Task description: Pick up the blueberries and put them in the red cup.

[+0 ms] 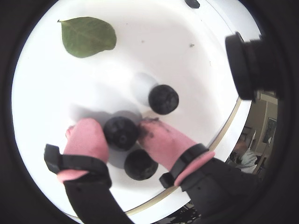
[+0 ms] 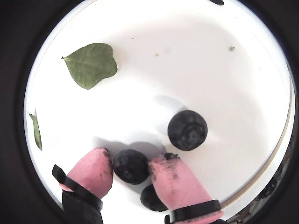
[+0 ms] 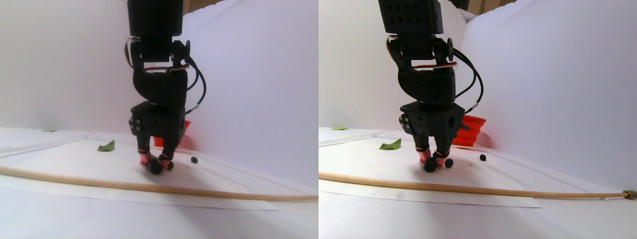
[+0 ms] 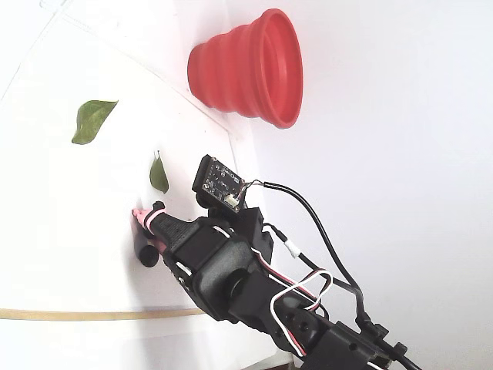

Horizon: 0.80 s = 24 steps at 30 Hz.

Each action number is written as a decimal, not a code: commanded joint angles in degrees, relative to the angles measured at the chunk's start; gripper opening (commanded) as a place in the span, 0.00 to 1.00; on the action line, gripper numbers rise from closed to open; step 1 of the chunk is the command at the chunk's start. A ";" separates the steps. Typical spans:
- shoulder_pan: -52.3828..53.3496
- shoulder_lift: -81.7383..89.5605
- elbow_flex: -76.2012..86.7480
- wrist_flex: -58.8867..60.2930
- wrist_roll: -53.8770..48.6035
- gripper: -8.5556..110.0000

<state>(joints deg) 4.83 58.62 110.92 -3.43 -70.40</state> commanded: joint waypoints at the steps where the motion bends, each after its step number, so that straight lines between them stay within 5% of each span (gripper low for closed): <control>1: 0.09 1.32 -1.49 -1.14 -0.79 0.19; 24: 1.58 10.02 0.62 -1.93 -7.21 0.18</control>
<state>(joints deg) 4.83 59.41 111.88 -4.39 -76.82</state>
